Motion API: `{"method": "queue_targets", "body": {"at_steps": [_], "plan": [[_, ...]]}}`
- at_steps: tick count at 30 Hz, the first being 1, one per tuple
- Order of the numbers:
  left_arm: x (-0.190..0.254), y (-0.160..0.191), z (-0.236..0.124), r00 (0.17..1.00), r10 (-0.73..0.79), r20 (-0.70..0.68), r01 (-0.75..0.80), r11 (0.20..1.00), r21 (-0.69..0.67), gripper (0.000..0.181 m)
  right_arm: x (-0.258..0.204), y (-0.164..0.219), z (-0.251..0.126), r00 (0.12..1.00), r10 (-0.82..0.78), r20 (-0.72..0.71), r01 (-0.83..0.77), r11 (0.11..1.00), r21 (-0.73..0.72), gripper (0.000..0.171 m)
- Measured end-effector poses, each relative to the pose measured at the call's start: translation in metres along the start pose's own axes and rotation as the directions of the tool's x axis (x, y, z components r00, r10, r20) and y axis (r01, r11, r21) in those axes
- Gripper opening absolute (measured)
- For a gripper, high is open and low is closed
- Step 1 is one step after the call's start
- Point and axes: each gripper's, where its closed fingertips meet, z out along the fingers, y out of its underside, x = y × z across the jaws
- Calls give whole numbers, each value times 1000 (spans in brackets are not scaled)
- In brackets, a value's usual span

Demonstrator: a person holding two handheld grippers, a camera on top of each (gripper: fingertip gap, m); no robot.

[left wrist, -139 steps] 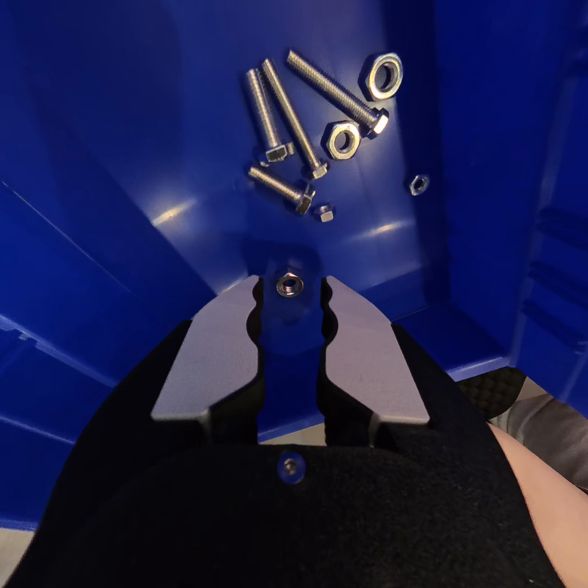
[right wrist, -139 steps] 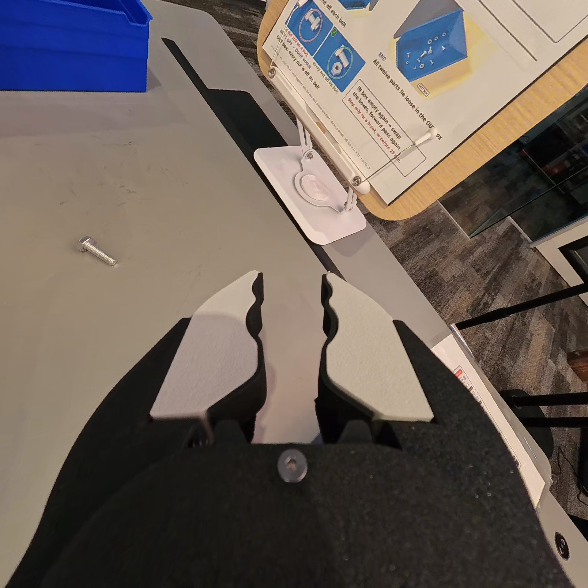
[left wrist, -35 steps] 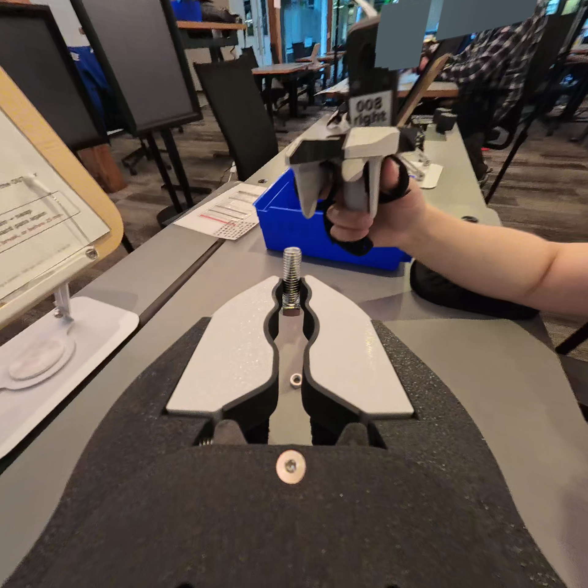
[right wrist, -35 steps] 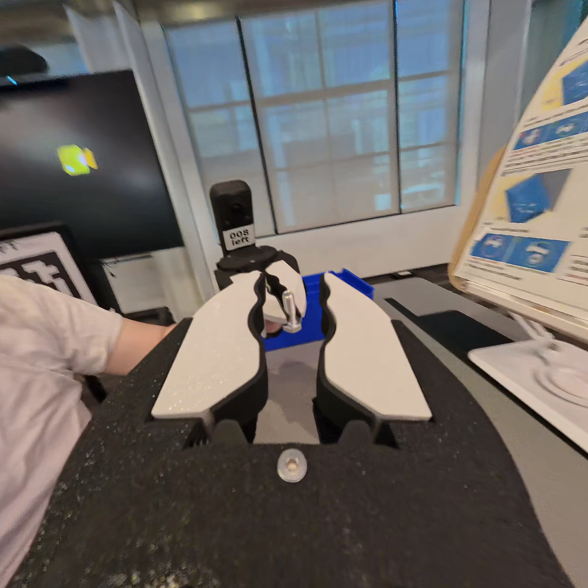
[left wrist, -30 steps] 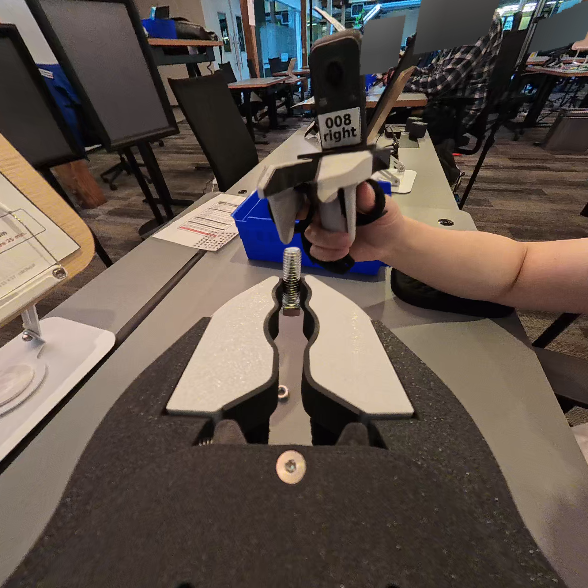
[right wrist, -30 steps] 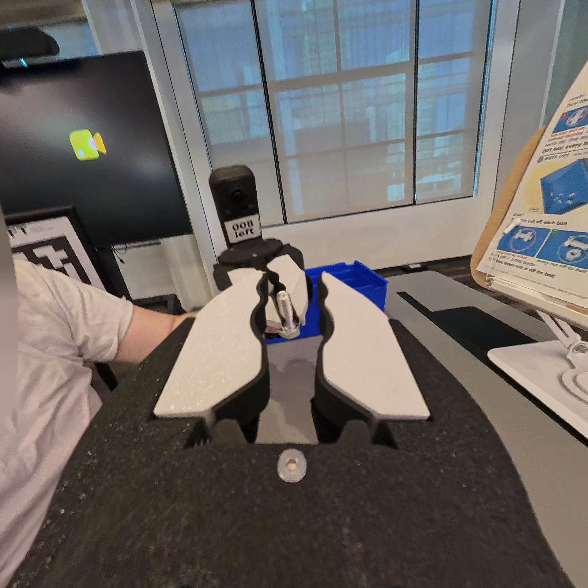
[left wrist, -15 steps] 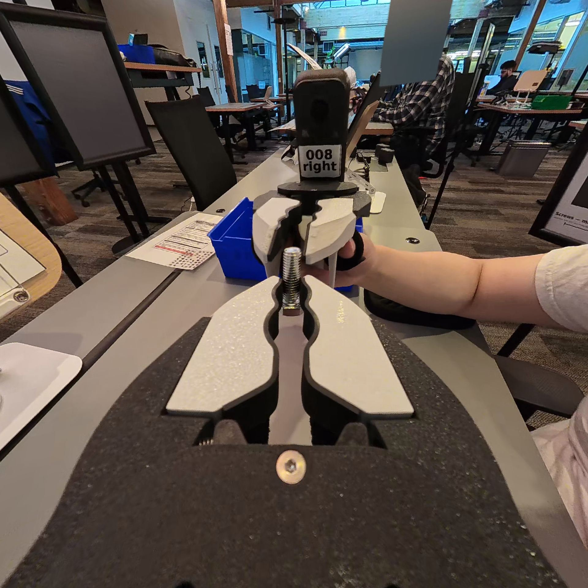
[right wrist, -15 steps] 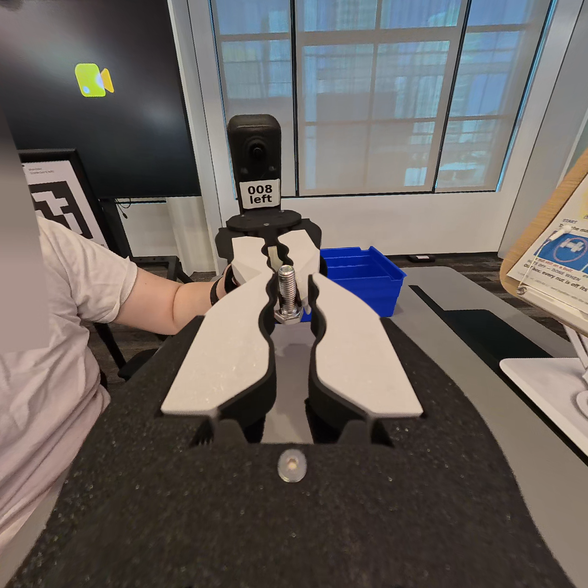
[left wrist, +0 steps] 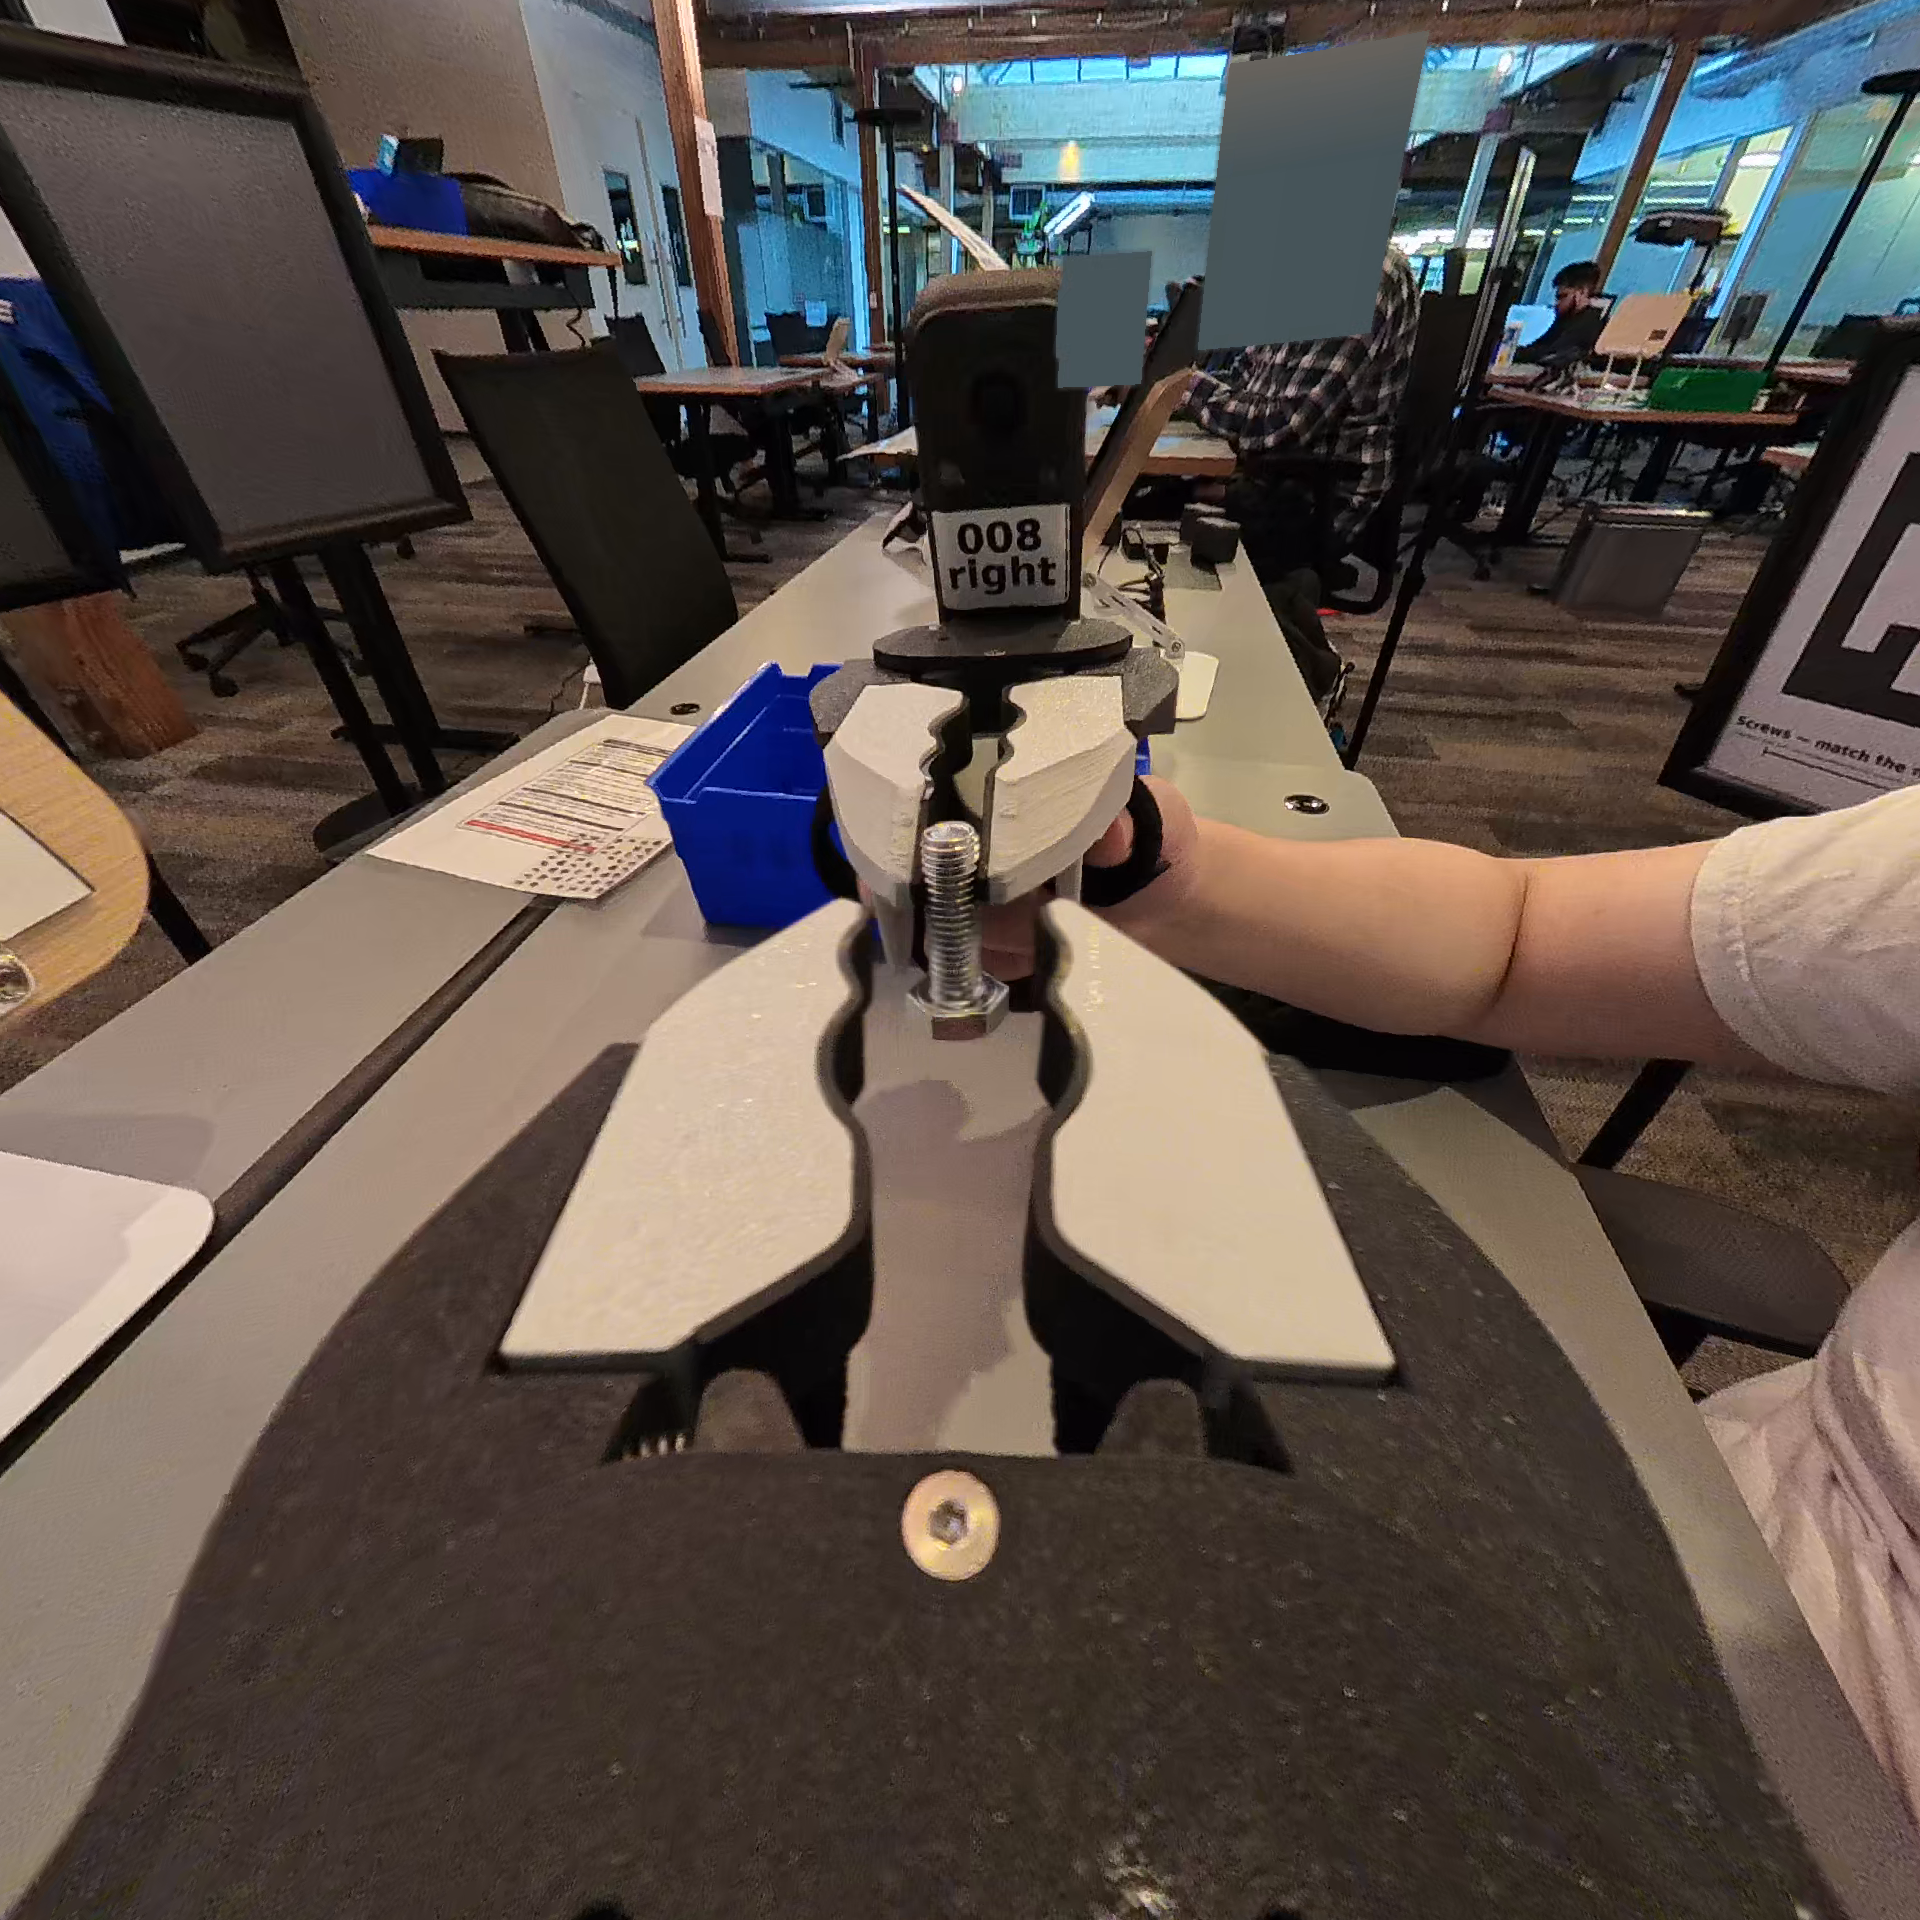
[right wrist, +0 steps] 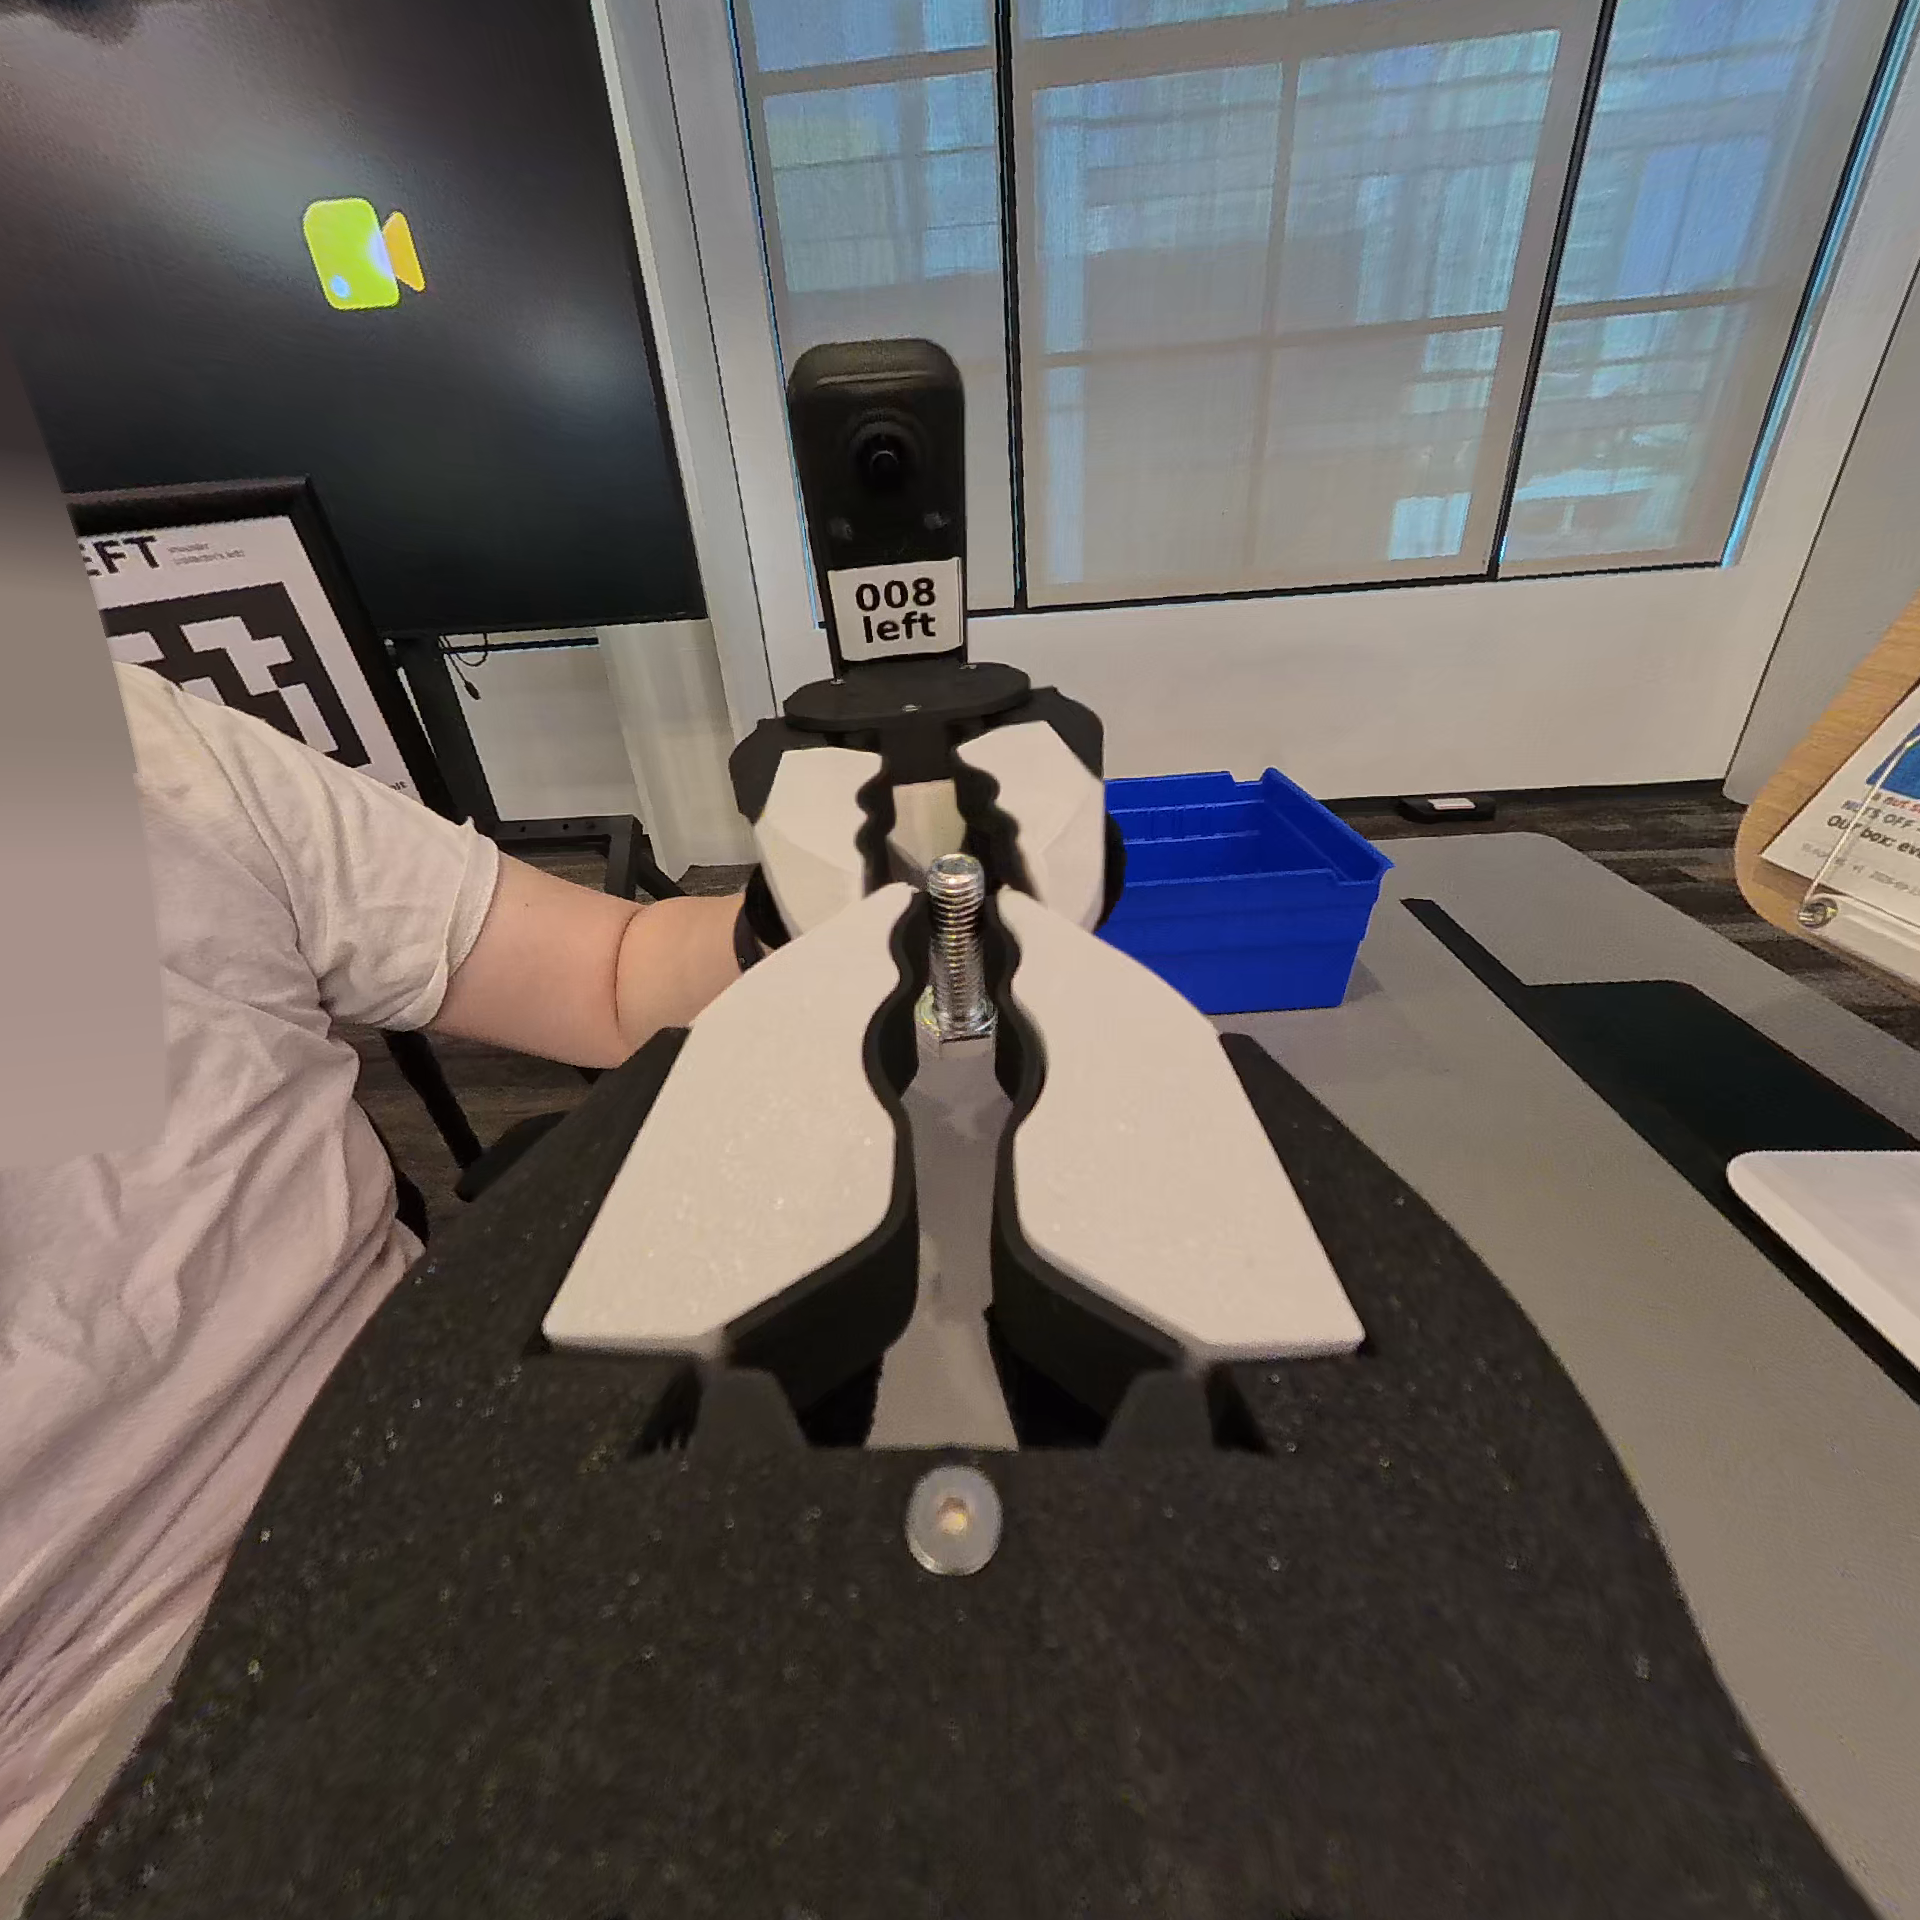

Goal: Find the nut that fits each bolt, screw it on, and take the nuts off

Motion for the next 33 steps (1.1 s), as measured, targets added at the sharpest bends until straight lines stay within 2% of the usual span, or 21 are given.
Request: {"method": "queue_targets", "body": {"at_steps": [2,4,9,14,24,33], "plan": [[-2,-1,-3,1000,30,9,-31,999,29,45,2,1,0,1000,23,0,-23,1000,3,9],[-2,0,-7,998,68,17,-69,996,56,53,5,2,-2,999,38,-3,-38,999,12,9],[8,18,1,996,76,-51,-77,997,-16,50,-7,-2,-2,993,61,98,-65,997,36,9],[22,27,11,990,82,-111,-85,996,-21,43,-21,1,4,989,8,150,-9,1000,8,9],[29,31,14,987,59,-150,-64,997,-32,29,-30,10,7,979,-131,156,139,990,-40,9],[36,32,15,981,78,-179,-86,996,-37,21,-31,11,6,978,-114,177,122,992,-38,9]]}}
